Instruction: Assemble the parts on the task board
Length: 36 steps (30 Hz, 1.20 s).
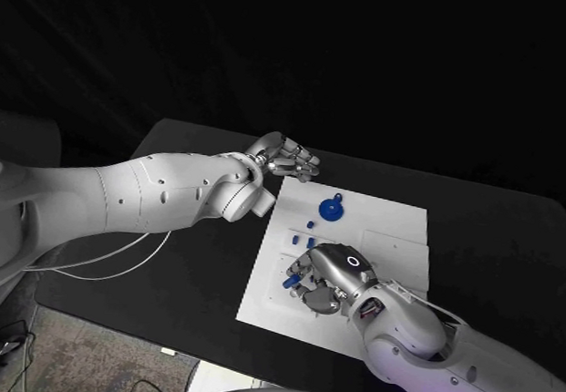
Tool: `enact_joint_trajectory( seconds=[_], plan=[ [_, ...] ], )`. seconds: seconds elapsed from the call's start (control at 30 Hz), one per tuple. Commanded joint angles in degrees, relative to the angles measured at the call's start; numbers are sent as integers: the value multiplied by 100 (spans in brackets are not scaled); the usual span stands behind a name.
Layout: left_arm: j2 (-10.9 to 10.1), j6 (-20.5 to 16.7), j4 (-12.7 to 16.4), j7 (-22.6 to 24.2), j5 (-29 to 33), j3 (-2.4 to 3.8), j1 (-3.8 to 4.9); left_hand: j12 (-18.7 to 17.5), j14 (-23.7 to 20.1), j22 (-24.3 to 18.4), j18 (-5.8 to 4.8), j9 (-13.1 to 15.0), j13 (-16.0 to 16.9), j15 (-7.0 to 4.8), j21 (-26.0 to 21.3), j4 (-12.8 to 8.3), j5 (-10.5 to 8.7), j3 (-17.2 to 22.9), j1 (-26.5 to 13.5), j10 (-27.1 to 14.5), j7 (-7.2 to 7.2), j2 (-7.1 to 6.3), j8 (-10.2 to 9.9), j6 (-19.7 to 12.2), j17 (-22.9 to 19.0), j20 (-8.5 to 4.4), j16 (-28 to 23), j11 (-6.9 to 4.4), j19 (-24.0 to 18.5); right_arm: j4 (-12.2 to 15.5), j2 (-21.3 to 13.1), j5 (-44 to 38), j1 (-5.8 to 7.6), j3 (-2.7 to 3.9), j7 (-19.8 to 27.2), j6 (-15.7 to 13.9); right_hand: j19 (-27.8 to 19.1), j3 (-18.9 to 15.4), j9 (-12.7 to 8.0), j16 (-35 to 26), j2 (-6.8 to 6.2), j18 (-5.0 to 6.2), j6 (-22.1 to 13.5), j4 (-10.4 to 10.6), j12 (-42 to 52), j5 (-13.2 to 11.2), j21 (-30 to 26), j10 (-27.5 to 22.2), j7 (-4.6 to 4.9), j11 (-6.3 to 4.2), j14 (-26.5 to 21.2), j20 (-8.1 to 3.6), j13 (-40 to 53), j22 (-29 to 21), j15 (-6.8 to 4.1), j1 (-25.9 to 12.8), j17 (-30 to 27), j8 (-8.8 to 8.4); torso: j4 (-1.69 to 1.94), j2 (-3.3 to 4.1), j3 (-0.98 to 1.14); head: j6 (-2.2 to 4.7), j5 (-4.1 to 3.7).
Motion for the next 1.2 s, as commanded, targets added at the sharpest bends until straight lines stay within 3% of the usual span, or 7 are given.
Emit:
enact_joint_trajectory(
  seconds=[0.03,0.33,1.2],
  plan=[
    [9,79,42,28,34,3,4,24,-23,-4,-27,5,-1,15,7,31,-23,-6,-19,-34,13,13,-8,-18,-3,19,-17,-2,31,-48,51,-333,-23,-42,-28,30,5,2,50,-23,65,68,117,-33,36,11,24,29,-89,-1,40,-8,6,100,7,20,5,25,0,5,0,-31,8],
    [2,110,70,19,34,3,4,24,-23,-4,-27,5,-1,15,7,31,-23,-6,-19,-34,13,13,-8,-18,-3,19,-17,-2,31,-204,135,-491,-95,-120,-196,78,14,24,51,-26,58,69,137,-59,35,11,61,49,-94,-7,59,-14,5,104,1,3,37,24,3,-2,-3,-55,18],
    [-30,127,71,5,34,3,4,24,-23,-4,-27,5,-1,15,7,31,-23,-6,-19,-34,13,13,-8,-18,-3,19,-17,-2,31,-199,46,-684,-135,-129,-458,4,13,66,50,-40,36,65,160,-79,36,10,105,73,-102,-15,86,-24,5,101,-8,-8,78,25,-1,-2,3,-91,32]
  ],
)
